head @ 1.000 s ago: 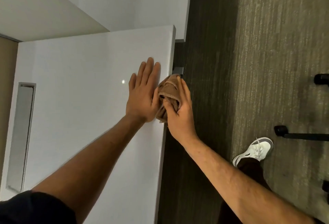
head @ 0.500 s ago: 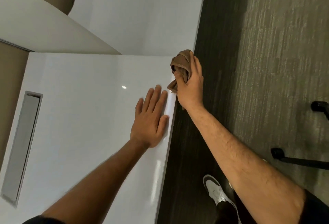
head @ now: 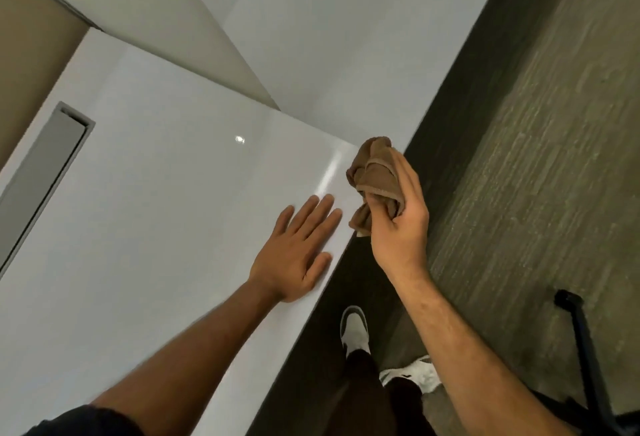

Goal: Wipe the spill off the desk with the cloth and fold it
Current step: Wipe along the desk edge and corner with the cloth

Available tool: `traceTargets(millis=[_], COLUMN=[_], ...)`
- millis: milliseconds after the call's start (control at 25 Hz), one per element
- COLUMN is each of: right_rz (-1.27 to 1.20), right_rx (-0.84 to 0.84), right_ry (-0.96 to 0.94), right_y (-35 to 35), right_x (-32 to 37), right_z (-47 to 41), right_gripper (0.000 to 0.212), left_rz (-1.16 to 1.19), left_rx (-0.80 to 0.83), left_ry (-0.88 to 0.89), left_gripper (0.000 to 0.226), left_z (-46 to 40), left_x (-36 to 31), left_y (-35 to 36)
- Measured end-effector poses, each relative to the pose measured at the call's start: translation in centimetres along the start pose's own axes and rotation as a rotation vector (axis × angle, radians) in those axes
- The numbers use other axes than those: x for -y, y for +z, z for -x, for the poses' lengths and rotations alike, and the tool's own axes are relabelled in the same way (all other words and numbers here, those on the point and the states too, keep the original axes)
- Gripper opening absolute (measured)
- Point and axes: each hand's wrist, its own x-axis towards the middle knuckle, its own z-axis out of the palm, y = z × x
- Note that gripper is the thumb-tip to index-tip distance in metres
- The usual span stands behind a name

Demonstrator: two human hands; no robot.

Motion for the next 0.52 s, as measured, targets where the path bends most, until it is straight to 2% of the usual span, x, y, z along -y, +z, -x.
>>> traceTargets(millis=[160,320,440,520], right_rz=[-0.18,-0.189,-0.164,-0.153], right_rx=[0.037,0.083,0.139,0.194], right_ry=[0.102,0.164,0.184,0.2], right_y=[-0.3,-1.3,-2.9,-3.8], right_x=[2.3,4.3,5.1,5.5], right_z=[-0.6,-3.3,-6.8,-9.0], right_gripper=[0.046,0.038,0.033,0.027], left_rz=[-0.005,0.005,0.117,0.249], left_rx=[0.005,0.018,-0.037,-0.108], left_ry=[-0.028,-0.079,-0.096,-0.125], left_gripper=[0.069,0.074,0.074,0.065], left_z=[0.0,0.0,-0.3,-1.4], left_x=[0.0,-0.1,-0.4,0.1], left_y=[0.4,0.3,-0.5,-1.6])
